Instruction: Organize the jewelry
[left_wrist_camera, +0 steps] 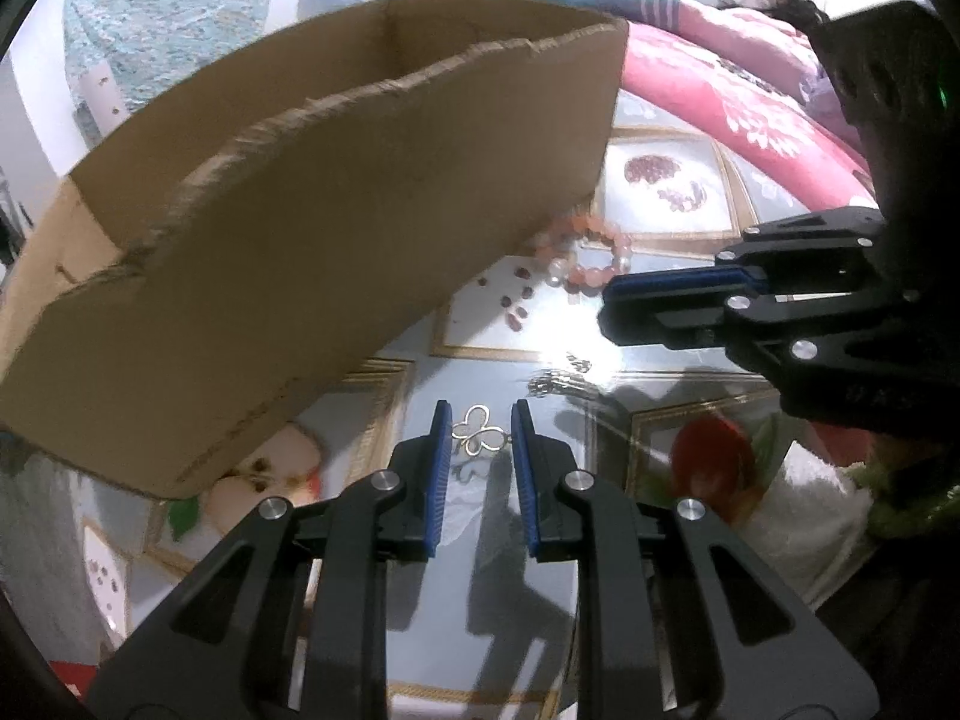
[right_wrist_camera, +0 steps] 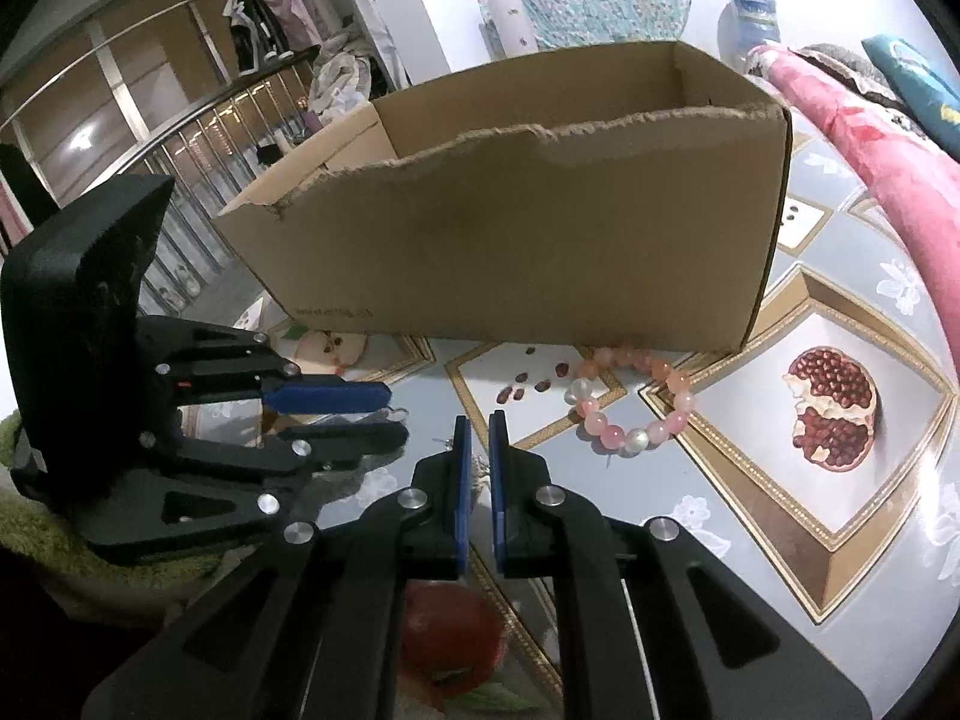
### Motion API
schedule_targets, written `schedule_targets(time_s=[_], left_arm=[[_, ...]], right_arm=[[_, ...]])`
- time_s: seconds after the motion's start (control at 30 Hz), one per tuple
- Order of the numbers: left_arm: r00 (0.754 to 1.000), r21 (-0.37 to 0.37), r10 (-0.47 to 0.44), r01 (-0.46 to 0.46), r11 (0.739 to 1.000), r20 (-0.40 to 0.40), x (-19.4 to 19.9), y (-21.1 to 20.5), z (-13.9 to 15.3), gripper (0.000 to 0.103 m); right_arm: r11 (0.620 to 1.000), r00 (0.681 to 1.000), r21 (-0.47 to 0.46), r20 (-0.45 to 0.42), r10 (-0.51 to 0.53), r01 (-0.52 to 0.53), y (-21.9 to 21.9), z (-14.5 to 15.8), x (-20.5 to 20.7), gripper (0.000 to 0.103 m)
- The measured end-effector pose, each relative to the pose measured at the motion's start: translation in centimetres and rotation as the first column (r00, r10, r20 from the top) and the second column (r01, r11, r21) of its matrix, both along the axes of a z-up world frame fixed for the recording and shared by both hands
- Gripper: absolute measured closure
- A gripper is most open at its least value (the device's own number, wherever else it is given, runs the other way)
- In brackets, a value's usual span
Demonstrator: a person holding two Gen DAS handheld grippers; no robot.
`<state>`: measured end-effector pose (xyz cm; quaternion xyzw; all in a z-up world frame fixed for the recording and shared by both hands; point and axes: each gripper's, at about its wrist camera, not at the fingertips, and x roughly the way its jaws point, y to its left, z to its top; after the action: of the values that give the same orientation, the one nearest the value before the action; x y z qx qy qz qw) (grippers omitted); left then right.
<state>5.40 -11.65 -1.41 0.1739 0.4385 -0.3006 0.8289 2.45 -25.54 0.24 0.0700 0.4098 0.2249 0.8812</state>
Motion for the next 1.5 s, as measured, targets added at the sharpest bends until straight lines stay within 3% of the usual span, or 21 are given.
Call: schedule_targets(time_s=[0.1,0.2,0.3,0.47,0.63,0.9,1.5], left_arm=[[0.999,-0.006,0.047,-0.047,0.999,0.014,-0.1,1.6,0.9,0.085],[0.992,-0.011,0.119,-0.119,0.993,0.032,-0.1,3.7,1.8,0.085],[0.981,-0.019,0.191,-0.19,0.982,0.043,-0.2,5.7,2.2,0.085],[0.965,-0.04,0.259,-0.258,0.965,0.04,-0.2,8.0,2.2,0.085],[0.96,-0.058,0.277,-0.275,0.96,0.031,-0.1,9.3,1.6,0.085],[0.96,-0.074,0.279,-0.278,0.958,0.018,0.1,9.8,1.0,0.085],[0.96,-0.078,0.278,-0.276,0.958,0.023,-0.1,9.9,1.2,0.085]], right_arm=[[0.998,0.999,0.007,0.003,0.055,-0.055,1.2,0.1,-0.1,0.094],[0.992,0.992,-0.006,0.006,0.123,-0.123,3.6,-0.1,-0.1,0.08],[0.982,0.982,-0.005,0.008,0.189,-0.189,5.8,-0.5,0.0,0.08],[0.963,0.967,-0.096,0.011,0.255,-0.253,8.9,-1.8,0.5,0.08],[0.945,0.958,-0.175,0.029,0.284,-0.275,10.4,-2.2,0.8,0.081],[0.922,0.947,-0.238,0.032,0.32,-0.304,11.7,-1.3,0.5,0.099],[0.941,0.96,-0.204,0.018,0.281,-0.271,11.5,-1.1,0.4,0.098]])
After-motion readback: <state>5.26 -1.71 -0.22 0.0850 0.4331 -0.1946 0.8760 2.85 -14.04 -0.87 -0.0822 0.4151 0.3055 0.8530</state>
